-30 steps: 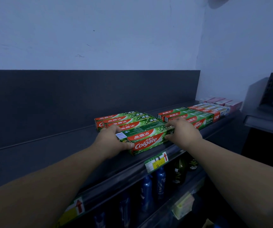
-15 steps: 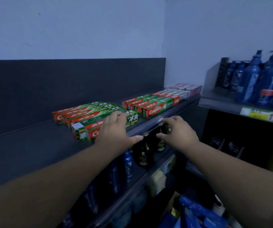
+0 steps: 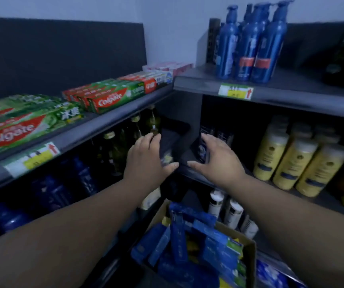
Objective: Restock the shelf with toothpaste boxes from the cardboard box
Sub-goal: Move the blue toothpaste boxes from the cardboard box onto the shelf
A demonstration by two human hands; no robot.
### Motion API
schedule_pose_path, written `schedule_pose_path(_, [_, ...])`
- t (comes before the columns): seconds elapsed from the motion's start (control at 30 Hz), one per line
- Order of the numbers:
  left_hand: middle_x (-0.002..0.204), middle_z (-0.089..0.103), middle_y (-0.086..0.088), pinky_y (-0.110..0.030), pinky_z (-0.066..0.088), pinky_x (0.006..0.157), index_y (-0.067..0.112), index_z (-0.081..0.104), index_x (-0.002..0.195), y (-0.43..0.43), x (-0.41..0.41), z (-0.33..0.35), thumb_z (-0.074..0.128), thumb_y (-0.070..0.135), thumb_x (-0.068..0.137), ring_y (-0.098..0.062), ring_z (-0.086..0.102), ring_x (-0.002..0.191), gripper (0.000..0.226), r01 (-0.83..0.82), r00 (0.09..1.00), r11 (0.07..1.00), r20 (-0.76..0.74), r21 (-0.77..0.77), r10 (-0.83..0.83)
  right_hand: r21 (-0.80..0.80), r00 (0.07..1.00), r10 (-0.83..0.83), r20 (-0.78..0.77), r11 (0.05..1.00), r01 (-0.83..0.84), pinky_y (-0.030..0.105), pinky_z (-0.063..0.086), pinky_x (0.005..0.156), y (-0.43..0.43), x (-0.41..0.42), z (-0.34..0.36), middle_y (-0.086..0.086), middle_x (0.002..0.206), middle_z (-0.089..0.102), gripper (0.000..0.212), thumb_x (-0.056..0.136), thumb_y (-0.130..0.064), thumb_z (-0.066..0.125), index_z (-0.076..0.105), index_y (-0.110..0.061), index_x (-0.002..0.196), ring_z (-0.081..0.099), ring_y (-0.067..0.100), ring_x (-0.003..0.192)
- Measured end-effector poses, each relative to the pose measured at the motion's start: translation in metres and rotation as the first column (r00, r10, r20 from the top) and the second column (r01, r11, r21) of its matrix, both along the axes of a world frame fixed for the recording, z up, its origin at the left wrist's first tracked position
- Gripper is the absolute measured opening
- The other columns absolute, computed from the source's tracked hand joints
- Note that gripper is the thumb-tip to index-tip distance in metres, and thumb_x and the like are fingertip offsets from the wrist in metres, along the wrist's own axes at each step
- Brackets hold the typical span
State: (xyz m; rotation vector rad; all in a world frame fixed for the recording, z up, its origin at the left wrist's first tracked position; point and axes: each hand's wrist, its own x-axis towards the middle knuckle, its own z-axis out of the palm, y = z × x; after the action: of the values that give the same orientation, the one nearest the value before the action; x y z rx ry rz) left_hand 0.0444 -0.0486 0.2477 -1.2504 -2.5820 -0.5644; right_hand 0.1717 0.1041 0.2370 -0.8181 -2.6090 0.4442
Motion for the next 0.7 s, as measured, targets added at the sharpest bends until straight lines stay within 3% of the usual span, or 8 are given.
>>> schedule_pose_path(0.27, [0.159,0.013,-0.003,-0.04,0.015,0.119,0.022,0.018,0.151,0.031,0.032,-0.104,0.055,0.064,0.083,-0.023,0.012,0.146,0.089,-0.008,0.979,0.983,0.199,-0.184,0.045,-0.222,0.985,-0.079,0.155,0.968,0.113,0.035,0.02,0.118,0.038,0.069,-0.098,-0.001,0.162,0.016,0.092,0.082,-0.061,0.063,0.017,-0.03,0.155,0.016,0.021,0.148])
schedule_pose_path(0.5, [0.155,0.023,-0.007,-0.037,0.031,0.111,0.02,0.024,0.15,0.028,0.039,-0.19,0.062,0.052,0.085,-0.027,0.03,0.137,0.082,0.03,0.908,0.958,0.408,-0.286,0.094,-0.382,0.951,-0.113,0.288,0.897,0.222,0.036,0.027,0.116,0.036,0.097,-0.187,-0.001,0.162,0.015,0.09,0.083,-0.058,0.064,0.018,-0.03,0.154,0.019,0.023,0.147])
schedule_pose_path(0.6, [0.153,0.026,-0.008,-0.039,0.033,0.11,0.018,0.029,0.147,0.022,0.032,-0.226,0.066,0.047,0.082,-0.027,0.033,0.136,0.08,0.023,0.85,0.955,0.509,-0.294,0.137,-0.427,0.931,-0.113,0.348,0.864,0.265,0.036,0.035,0.11,0.025,0.101,-0.217,0.001,0.161,0.017,0.087,0.084,-0.056,0.065,0.019,-0.032,0.154,0.031,0.026,0.142])
schedule_pose_path(0.7, [0.153,0.026,-0.008,-0.033,0.034,0.107,0.012,0.026,0.148,0.013,0.028,-0.254,0.066,0.043,0.085,-0.025,0.033,0.136,0.081,0.015,0.768,0.945,0.609,-0.326,0.198,-0.491,0.924,-0.102,0.369,0.823,0.287,0.033,0.047,0.098,0.008,0.095,-0.243,0.002,0.158,0.025,0.084,0.083,-0.053,0.068,0.023,-0.034,0.152,0.049,0.026,0.127])
